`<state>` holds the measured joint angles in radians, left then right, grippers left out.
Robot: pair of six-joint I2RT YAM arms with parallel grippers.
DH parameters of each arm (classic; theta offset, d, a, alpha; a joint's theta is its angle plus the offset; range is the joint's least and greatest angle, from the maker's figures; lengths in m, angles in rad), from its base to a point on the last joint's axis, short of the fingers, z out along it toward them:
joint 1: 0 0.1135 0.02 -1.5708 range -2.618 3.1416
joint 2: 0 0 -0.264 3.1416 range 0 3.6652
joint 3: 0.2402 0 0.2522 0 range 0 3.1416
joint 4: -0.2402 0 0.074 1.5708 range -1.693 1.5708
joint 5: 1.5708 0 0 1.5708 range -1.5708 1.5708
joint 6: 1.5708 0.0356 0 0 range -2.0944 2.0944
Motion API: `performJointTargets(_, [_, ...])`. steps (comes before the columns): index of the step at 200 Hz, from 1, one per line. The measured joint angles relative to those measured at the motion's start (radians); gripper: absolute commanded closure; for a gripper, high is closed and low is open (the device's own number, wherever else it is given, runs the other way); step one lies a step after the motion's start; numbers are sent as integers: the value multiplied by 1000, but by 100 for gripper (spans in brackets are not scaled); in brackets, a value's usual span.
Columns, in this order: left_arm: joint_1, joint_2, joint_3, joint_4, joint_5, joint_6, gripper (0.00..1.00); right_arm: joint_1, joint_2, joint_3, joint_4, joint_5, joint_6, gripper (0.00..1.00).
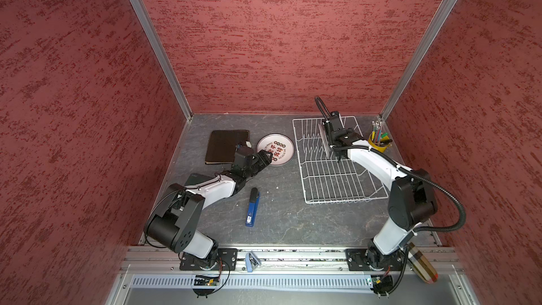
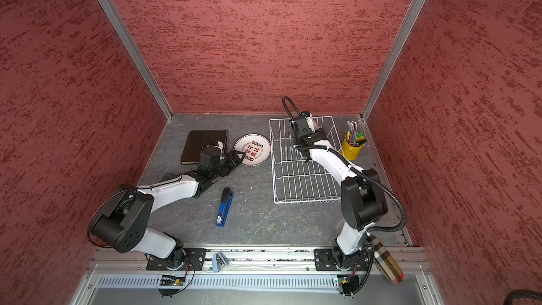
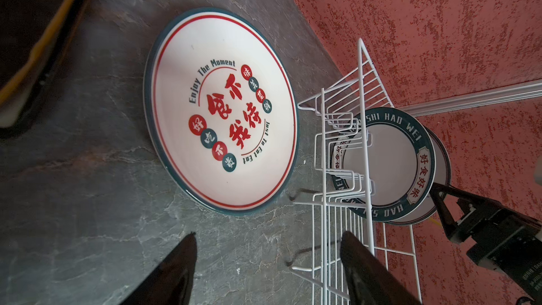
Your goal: Unload the plates from the dish rack
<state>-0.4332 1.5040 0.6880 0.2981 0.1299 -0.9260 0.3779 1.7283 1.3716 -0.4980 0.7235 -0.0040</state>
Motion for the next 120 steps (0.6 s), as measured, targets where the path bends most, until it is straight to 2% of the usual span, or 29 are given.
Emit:
performJointTargets(40, [-3,2,0,4,0,0,23,-26,55,12,5,3,-31,39])
performJointTargets(104, [-13,34,0,14,2,0,23,-61,105,13,26,3,-64,55])
performJointTargets(120, [-18,34,0,14,2,0,23,-63,115,13,31,3,-65,56])
